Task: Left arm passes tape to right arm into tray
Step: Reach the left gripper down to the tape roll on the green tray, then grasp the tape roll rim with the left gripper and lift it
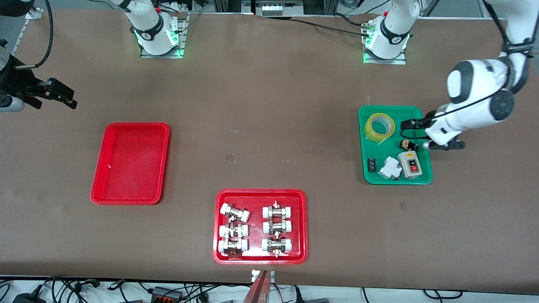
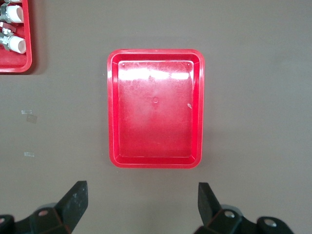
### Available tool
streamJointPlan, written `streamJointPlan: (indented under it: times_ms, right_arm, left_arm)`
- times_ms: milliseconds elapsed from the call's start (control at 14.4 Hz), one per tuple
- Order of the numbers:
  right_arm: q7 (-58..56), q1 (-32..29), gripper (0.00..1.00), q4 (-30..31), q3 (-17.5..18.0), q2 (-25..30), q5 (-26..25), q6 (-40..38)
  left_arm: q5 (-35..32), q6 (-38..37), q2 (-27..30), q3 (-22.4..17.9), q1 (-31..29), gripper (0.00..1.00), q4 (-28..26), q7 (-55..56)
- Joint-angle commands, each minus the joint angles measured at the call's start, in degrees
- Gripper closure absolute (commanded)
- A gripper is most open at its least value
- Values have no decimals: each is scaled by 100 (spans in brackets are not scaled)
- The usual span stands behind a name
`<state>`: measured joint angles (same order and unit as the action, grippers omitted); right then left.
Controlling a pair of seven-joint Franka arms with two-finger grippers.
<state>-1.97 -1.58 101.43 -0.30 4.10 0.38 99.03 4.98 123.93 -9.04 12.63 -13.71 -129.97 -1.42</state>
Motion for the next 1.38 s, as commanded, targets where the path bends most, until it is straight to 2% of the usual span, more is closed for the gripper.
streamJointPlan:
  times_ms: [0, 277, 415, 692, 830, 900, 1038, 1176, 1315]
  right_arm:
    - [-22, -9, 0, -124, 4, -41, 67, -95]
    - [-22, -9, 0, -115, 4, -41, 67, -112]
    - [-22, -18, 0, -115, 4, -41, 67, -121]
    - [-14, -26, 0, -115, 4, -41, 67, -121]
    - [-14, -26, 0, -115, -5, -41, 67, -121]
    - [-14, -26, 0, -115, -5, -41, 67, -121]
    - [-5, -35, 0, -115, -5, -50, 67, -121]
    - [30, -35, 0, -115, -5, -50, 67, -138]
    - [39, -35, 0, -106, -5, -50, 76, -165]
  left_arm:
    - [91, 376, -273, 55, 0, 0, -72, -25]
    - [91, 877, -615, 116, 35, 0, -213, -25]
    - [91, 1307, -634, 178, 105, 0, -511, -25]
    - [91, 1370, -643, 178, 132, 2, -574, -25]
    - [91, 1370, -643, 178, 132, 17, -582, -25]
    - [91, 1362, -634, 178, 132, 29, -591, -25]
    - [91, 1344, -616, 178, 80, 67, -600, -25]
    - [91, 1318, -608, 178, 62, 96, -591, -25]
    - [91, 1283, -572, 178, -104, 99, -591, -25]
